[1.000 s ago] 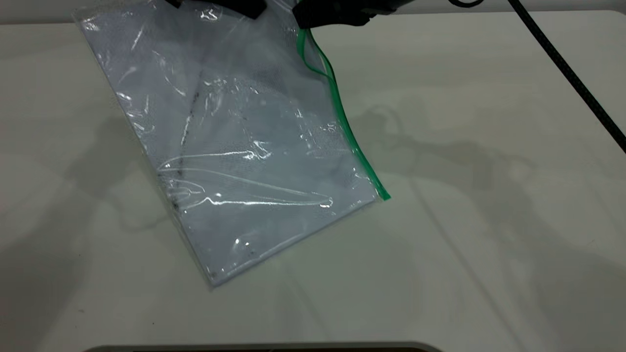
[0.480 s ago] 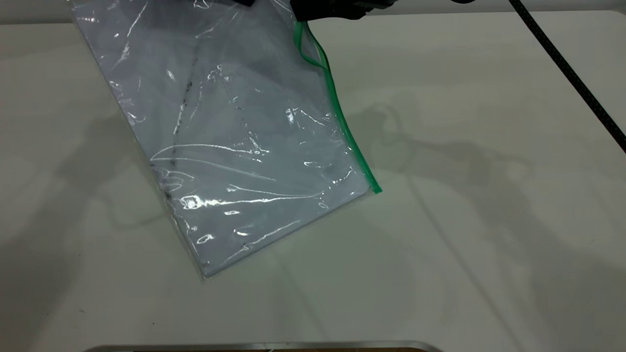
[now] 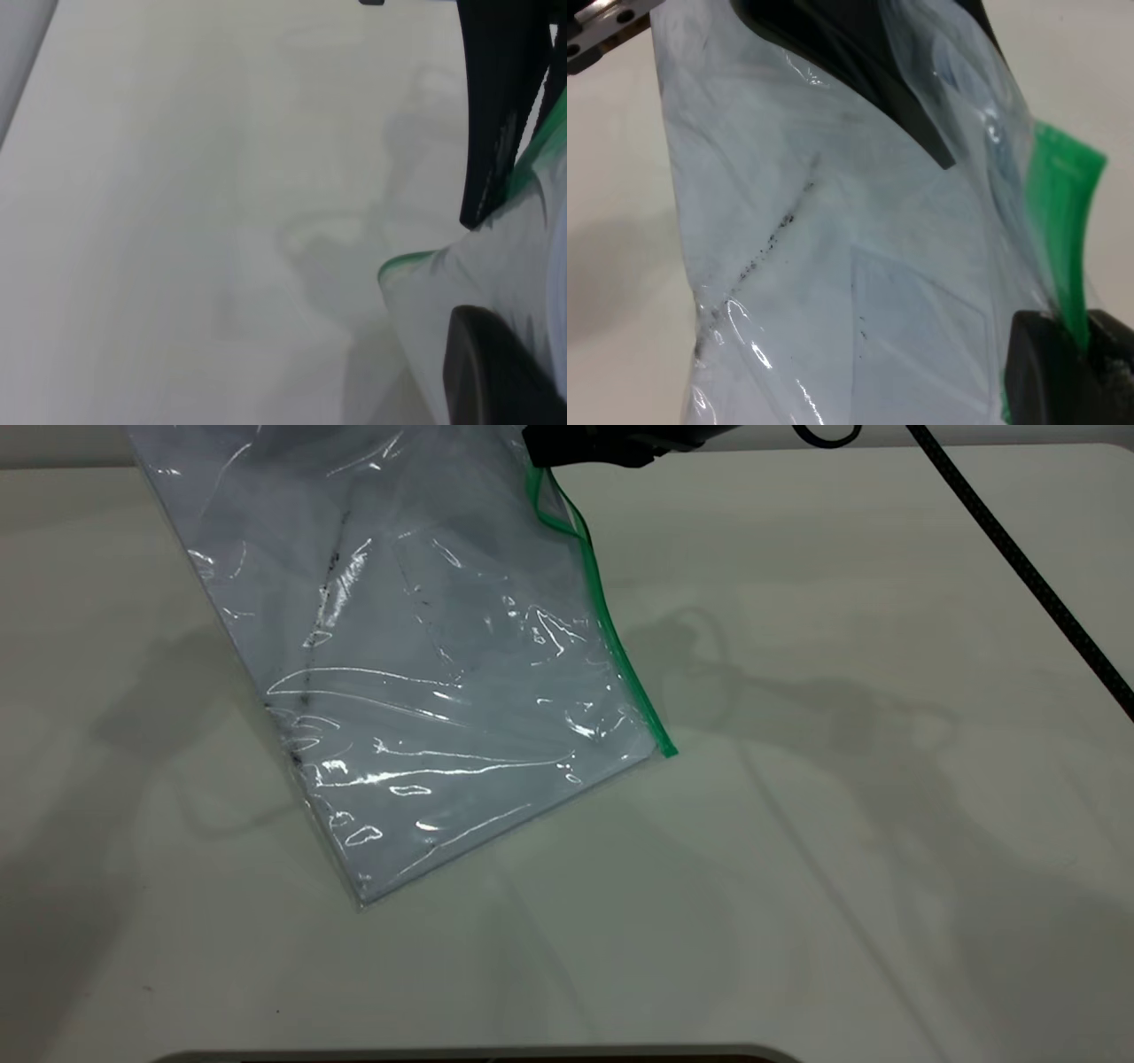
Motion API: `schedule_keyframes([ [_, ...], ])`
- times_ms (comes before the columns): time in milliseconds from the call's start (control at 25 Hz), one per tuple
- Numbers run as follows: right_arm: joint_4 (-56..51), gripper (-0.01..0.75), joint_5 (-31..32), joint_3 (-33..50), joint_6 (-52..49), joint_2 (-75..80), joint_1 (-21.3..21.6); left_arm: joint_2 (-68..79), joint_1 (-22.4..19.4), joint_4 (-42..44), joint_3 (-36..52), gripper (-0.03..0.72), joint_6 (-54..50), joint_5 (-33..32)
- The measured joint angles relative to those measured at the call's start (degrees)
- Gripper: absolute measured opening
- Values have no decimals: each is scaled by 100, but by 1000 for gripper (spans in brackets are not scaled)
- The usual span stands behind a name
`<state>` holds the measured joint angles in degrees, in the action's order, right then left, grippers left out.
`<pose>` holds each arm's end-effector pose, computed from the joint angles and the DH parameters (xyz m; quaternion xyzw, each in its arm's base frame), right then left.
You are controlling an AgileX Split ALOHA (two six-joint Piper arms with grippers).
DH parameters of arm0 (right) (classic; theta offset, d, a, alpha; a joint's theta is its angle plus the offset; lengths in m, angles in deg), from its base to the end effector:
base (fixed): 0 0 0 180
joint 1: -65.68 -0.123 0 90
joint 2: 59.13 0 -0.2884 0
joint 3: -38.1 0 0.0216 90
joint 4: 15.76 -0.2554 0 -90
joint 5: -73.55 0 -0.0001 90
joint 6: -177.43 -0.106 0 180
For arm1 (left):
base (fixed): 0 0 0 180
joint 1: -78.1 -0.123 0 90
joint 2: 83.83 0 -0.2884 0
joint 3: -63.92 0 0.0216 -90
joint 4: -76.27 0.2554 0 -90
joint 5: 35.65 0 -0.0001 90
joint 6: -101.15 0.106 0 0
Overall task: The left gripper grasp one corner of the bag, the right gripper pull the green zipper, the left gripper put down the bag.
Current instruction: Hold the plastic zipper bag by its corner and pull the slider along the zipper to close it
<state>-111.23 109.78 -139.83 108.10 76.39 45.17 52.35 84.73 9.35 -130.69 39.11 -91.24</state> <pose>0.4052 0.2183 0.0920 -0.3750 0.7989 0.3054 0.3576 0.4576 -0.1342 0.1468 0.5988 0.6535 -0.2438 0.3935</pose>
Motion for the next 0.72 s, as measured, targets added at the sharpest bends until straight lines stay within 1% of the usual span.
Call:
schedule_keyframes([
  [360,-119,36,-399,-51,-1,-16,-62,0,-223,-389,18,52,143,-150],
  [520,-38,36,-747,-38,-6,42,-51,0,-359,-781,18,52,215,-263],
  [720,212,36,-1301,57,-6,316,14,-47,-595,-1258,11,52,285,-166],
])
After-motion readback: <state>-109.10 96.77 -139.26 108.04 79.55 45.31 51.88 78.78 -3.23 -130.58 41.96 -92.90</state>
